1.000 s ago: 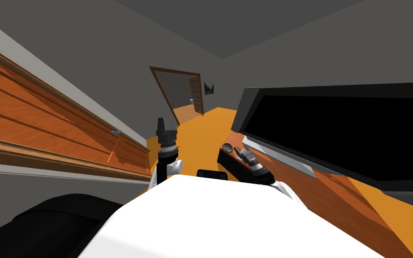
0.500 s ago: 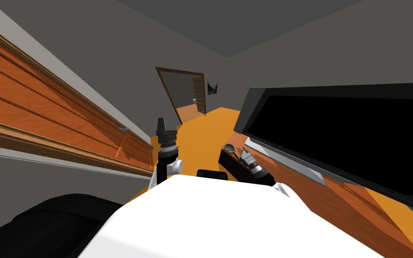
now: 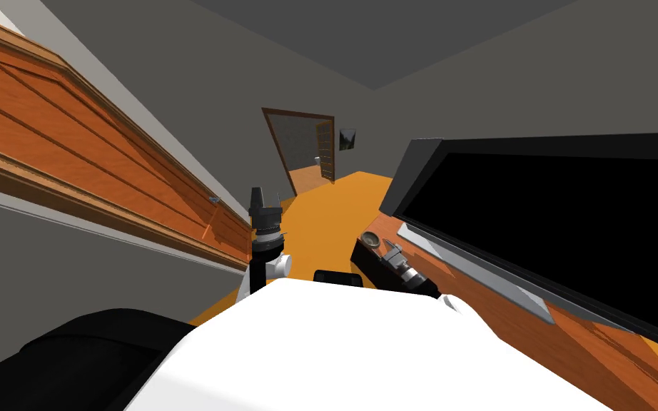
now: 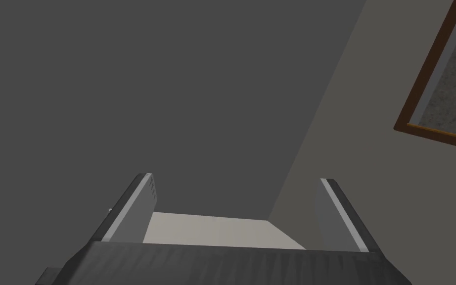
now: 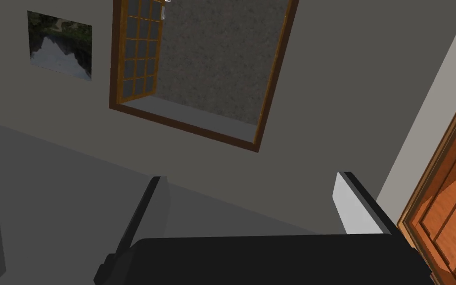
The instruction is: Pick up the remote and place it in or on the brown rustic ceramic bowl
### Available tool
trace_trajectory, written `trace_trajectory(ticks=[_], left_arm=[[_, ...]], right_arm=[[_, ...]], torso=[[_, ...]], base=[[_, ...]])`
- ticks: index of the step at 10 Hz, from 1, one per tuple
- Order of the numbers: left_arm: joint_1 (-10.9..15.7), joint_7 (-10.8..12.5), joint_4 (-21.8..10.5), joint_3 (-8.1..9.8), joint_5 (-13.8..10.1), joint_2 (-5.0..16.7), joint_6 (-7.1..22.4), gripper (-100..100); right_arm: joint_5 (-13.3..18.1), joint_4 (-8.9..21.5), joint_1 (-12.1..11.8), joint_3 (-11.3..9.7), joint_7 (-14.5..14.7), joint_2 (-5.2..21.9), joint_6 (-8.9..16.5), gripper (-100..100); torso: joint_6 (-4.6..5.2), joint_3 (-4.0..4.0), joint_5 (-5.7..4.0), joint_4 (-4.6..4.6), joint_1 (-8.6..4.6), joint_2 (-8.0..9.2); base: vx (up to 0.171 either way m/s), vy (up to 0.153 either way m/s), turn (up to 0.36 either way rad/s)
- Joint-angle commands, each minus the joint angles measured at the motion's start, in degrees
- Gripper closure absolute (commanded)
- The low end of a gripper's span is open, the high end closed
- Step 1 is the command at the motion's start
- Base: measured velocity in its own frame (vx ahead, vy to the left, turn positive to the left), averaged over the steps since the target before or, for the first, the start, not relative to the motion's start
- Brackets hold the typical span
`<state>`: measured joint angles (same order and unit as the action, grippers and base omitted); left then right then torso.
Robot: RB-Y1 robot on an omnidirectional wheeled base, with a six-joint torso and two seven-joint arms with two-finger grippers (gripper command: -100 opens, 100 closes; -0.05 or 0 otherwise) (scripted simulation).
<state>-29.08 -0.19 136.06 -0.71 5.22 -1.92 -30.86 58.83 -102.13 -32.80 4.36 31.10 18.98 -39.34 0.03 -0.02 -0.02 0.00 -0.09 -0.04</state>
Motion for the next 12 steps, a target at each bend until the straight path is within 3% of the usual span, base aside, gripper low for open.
trace_trajectory(ticks=[1, 2, 4, 5, 7, 8, 10, 11, 12], left_arm=[[0.0, 0.0, 0.0, 0.0, 0.0, 0.0, 0.0, 0], [-0.01, 0.0, 0.0, 0.0, 0.0, 0.0, 0.0, 0], [0.0, 0.0, 0.0, 0.0, 0.0, 0.0, 0.0, 0], [-0.01, 0.0, 0.0, 0.0, 0.0, 0.0, 0.0, 0], [-0.01, 0.0, 0.0, 0.01, 0.0, 0.0, 0.0, 0], [-0.01, 0.0, 0.0, 0.01, 0.0, 0.0, 0.0, 0], [-0.01, 0.0, 0.0, 0.01, 0.0, 0.0, 0.0, 0], [-0.01, 0.0, 0.0, 0.01, 0.0, 0.0, 0.0, 0], [0.0, 0.0, 0.0, 0.0, 0.0, 0.0, 0.0, 0]], right_arm=[[1.8, 0.58, 0.01, 0.37, 0.38, 0.19, -0.57, -100], [3.94, 2.62, -0.16, 1.0, 1.81, 0.94, -1.61, -100], [6.7, 2.62, -0.16, 1.0, 1.81, 0.94, -1.61, -100], [8.6, 4.66, -0.3, 1.63, 3.19, 1.66, -2.65, -100], [11.62, 4.66, -0.3, 1.63, 3.19, 1.66, -2.65, -100], [13.42, 6.69, -0.42, 2.25, 4.54, 2.35, -3.67, -100], [16.54, 6.69, -0.42, 2.25, 4.54, 2.35, -3.67, -100], [18.35, 8.69, -0.51, 2.88, 5.84, 3.0, -4.68, -100], [20.36, 8.69, -0.51, 2.88, 5.84, 3.0, -4.68, -100]], torso=[[0.0, 0.0, 0.0, 0.0, 0.0, 0.0], [0.03, 0.0, 0.0, 0.0, 0.01, 0.01], [0.02, -0.01, -0.01, 0.0, -0.03, -0.01], [0.04, 0.0, 0.0, 0.0, 0.0, 0.01], [0.03, -0.01, 0.0, 0.0, -0.04, -0.02], [0.04, 0.0, 0.0, 0.0, 0.0, 0.0], [0.03, -0.01, -0.01, 0.0, -0.04, -0.01], [0.04, 0.0, 0.0, 0.0, -0.01, 0.0], [-0.02, -0.02, 0.0, 0.0, -0.03, -0.03]], base=[[0.004, -0.009, 0.026], [0.008, -0.009, 0.249], [0.007, -0.015, 0.073], [0.008, -0.01, 0.292], [0.008, -0.016, 0.057], [0.007, -0.012, 0.271], [0.008, -0.019, 0.064], [0.013, -0.014, 0.263], [0.013, -0.025, 0.151]])
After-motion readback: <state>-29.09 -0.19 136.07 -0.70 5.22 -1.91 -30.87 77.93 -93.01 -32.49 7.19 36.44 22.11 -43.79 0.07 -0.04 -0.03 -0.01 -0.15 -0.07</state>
